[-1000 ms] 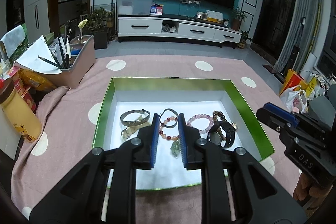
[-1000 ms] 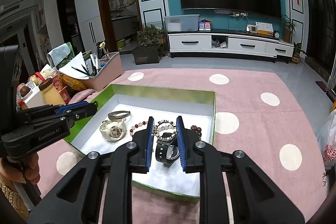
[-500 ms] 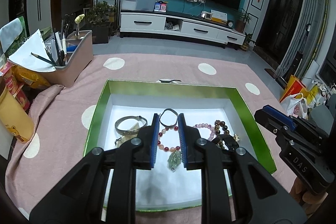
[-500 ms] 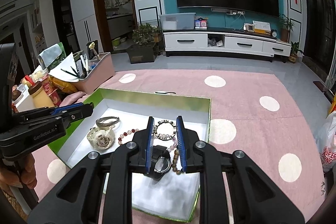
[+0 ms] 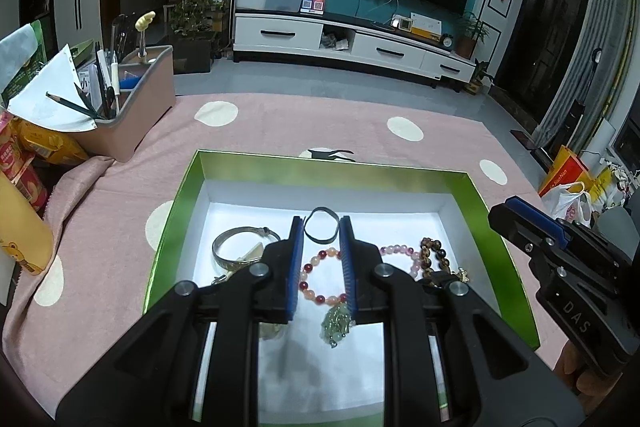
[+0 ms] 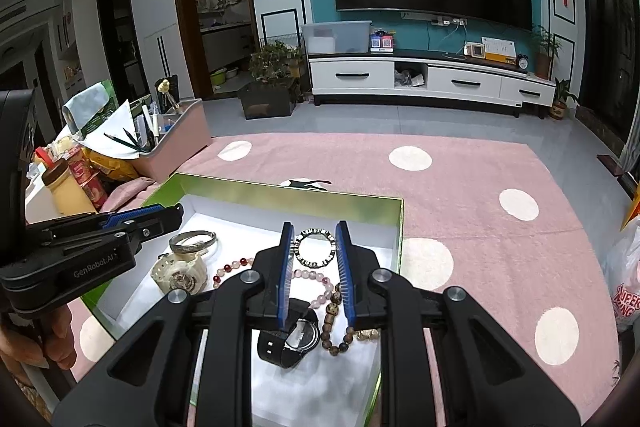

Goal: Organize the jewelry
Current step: 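Lower both rings toward the bracelets inside the box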

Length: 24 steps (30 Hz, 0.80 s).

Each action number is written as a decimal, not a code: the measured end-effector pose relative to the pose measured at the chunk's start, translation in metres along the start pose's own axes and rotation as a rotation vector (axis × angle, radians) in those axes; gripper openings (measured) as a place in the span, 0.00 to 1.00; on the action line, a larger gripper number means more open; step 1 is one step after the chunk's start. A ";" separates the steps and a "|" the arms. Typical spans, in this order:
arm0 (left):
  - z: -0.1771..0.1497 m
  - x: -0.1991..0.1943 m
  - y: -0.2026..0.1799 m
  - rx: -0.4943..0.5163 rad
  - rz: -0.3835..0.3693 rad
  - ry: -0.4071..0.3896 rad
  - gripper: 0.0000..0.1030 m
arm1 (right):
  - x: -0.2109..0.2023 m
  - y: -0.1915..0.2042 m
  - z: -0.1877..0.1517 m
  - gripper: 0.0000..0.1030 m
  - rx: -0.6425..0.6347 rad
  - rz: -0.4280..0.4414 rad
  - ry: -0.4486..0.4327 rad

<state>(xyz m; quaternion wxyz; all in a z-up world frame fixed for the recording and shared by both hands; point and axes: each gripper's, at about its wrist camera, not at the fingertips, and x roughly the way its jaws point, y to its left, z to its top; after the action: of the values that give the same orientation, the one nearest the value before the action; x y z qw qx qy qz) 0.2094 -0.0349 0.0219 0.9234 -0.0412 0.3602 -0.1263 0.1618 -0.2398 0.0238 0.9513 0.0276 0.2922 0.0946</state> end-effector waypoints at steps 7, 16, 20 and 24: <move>0.002 0.012 0.000 -0.016 -0.008 0.017 0.17 | 0.012 -0.002 0.001 0.20 0.017 -0.001 0.028; 0.003 0.027 0.004 -0.043 -0.010 0.046 0.17 | 0.026 -0.006 0.000 0.20 0.055 -0.010 0.077; 0.002 0.033 0.004 -0.042 0.001 0.058 0.17 | 0.032 -0.005 -0.001 0.20 0.057 -0.014 0.096; 0.003 0.035 0.006 -0.047 0.003 0.061 0.17 | 0.034 -0.003 -0.002 0.20 0.063 -0.019 0.103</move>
<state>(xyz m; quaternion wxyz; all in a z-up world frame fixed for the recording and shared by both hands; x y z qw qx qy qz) 0.2380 -0.0384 0.0001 0.9108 -0.0583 0.3913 -0.1177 0.1888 -0.2366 0.0037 0.9345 0.0498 0.3439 0.0775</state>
